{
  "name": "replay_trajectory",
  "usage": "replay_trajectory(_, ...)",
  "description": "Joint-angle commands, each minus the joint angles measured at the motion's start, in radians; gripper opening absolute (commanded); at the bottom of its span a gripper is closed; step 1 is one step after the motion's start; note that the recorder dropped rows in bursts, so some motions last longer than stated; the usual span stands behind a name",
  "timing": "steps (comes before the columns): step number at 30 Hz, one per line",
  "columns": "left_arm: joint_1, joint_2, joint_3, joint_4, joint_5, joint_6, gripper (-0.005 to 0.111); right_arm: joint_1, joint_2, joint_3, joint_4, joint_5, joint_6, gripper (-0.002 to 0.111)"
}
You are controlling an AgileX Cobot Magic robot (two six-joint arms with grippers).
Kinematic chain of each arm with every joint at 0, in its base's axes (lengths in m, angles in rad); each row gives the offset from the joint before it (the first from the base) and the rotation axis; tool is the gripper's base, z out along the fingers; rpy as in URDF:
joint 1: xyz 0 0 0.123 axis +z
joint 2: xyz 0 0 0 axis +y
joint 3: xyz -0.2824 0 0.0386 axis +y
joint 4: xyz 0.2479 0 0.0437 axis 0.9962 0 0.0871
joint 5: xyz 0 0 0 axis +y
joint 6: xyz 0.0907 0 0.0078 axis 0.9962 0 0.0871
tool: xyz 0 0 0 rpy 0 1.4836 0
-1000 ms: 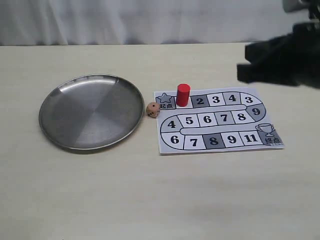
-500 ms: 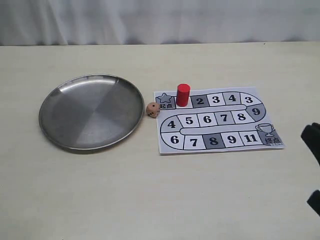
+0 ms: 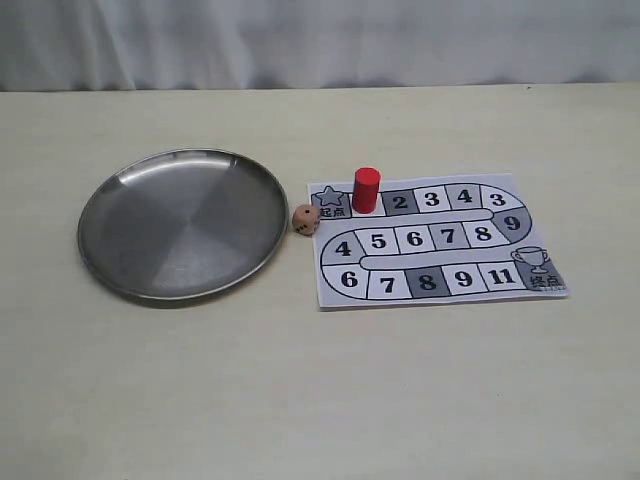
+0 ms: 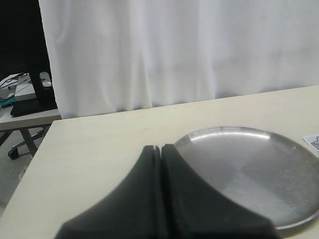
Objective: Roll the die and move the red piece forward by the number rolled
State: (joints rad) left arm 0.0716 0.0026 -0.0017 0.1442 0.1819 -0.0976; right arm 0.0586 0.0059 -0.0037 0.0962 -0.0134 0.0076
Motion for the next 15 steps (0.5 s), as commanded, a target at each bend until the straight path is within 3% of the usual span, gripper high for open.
replay_trajectory(1, 0.003, -0.003, 0.002, 0.000, -0.008, -0.001, 0.000, -0.137, -0.006, 0.004, 0.001, 0.080, -0.008, 0.004)
replay_trajectory(7, 0.003, -0.003, 0.002, 0.000, -0.008, -0.001, 0.000, -0.176, -0.006, 0.004, -0.010, 0.192, -0.008, 0.004)
replay_trajectory(15, 0.003, -0.003, 0.002, 0.000, -0.008, -0.001, 0.000, -0.101, -0.006, 0.004, -0.010, 0.222, -0.008, 0.004)
